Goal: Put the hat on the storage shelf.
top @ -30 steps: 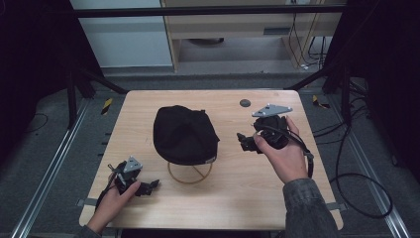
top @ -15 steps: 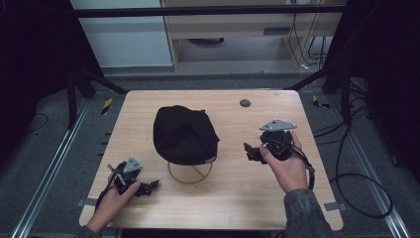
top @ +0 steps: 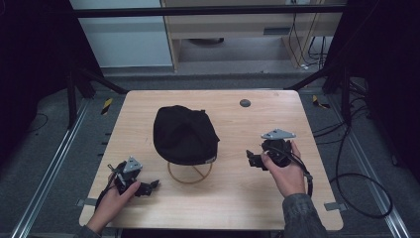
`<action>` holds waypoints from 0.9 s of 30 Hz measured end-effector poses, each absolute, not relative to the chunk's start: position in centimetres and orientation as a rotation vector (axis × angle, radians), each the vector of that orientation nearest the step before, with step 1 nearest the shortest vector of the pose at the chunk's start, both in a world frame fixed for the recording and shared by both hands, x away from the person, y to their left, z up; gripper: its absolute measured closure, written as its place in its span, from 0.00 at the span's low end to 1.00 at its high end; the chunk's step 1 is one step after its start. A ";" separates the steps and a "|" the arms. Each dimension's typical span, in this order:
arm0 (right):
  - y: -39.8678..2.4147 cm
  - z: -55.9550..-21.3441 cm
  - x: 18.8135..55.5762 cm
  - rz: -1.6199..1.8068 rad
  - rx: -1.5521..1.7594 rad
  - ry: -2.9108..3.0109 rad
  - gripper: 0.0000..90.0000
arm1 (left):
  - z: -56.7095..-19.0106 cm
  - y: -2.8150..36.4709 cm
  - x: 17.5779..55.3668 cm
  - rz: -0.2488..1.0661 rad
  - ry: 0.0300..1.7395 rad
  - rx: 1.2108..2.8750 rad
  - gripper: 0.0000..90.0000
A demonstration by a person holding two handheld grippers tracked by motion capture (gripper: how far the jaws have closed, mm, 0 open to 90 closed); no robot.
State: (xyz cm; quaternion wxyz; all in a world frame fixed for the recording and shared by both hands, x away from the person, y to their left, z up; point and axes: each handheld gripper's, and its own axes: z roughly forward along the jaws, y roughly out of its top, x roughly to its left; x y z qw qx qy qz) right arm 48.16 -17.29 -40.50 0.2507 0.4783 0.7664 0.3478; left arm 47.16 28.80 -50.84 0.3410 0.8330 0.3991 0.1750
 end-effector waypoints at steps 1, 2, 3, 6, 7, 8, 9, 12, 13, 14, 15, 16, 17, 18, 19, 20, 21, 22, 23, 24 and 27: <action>-17.3 -41.1 48.3 0.930 1.311 2.090 0.11 | -50.9 28.8 47.2 0.456 1.039 2.166 0.00; -17.3 -41.1 48.3 0.930 1.311 2.090 0.11 | -50.9 28.8 47.2 0.456 1.039 2.166 0.00; -17.3 -41.4 48.3 0.923 1.311 2.093 0.11 | -50.8 28.8 47.2 0.457 1.039 2.166 0.00; -17.3 -42.1 48.4 0.924 1.322 2.094 0.12 | -50.9 28.8 47.2 0.457 1.039 2.166 0.00; -17.3 -42.8 48.4 0.913 1.324 2.102 0.13 | -50.8 28.8 47.2 0.456 1.038 2.166 0.00; -17.3 -42.8 48.4 0.913 1.324 2.102 0.13 | -50.8 28.8 47.2 0.456 1.038 2.166 0.00; -17.2 -43.2 48.4 0.900 1.323 2.109 0.13 | -50.8 28.8 47.2 0.455 1.038 2.166 0.00; -17.2 -43.8 48.5 0.900 1.328 2.119 0.14 | -50.8 28.8 47.2 0.456 1.038 2.166 0.00; -17.2 -44.3 48.6 0.897 1.335 2.131 0.14 | -50.8 28.8 47.2 0.455 1.038 2.166 0.00; -17.1 -44.5 48.6 0.890 1.341 2.138 0.14 | -50.8 28.8 47.2 0.455 1.038 2.166 0.00; -17.1 -44.5 48.6 0.890 1.341 2.138 0.14 | -50.8 28.8 47.2 0.455 1.038 2.166 0.00; -17.0 -44.8 48.6 0.889 1.338 2.141 0.14 | -50.8 28.8 47.2 0.456 1.038 2.166 0.00; -17.0 -45.0 48.6 0.894 1.348 2.144 0.14 | -50.8 28.8 47.2 0.455 1.038 2.166 0.00; -16.9 -45.4 48.6 0.895 1.348 2.150 0.14 | -50.9 28.8 47.2 0.457 1.039 2.166 0.00; -16.9 -45.4 48.6 0.895 1.348 2.150 0.14 | -50.9 28.8 47.2 0.457 1.039 2.166 0.00; -16.8 -45.8 48.6 0.887 1.354 2.164 0.14 | -50.9 28.8 47.2 0.457 1.039 2.166 0.00; -16.8 -45.8 48.6 0.887 1.354 2.164 0.14 | -50.9 28.8 47.2 0.456 1.038 2.166 0.00; -16.7 -46.1 48.6 0.881 1.355 2.171 0.14 | -50.9 28.8 47.2 0.456 1.038 2.166 0.00; -16.6 -46.2 48.7 0.877 1.353 2.176 0.14 | -50.8 28.8 47.2 0.456 1.038 2.166 0.00; -16.6 -46.4 48.7 0.880 1.358 2.175 0.14 | -50.8 28.8 47.2 0.455 1.038 2.166 0.00; -16.2 -46.7 49.0 0.890 1.368 2.176 0.14 | -50.8 28.8 47.2 0.455 1.038 2.166 0.00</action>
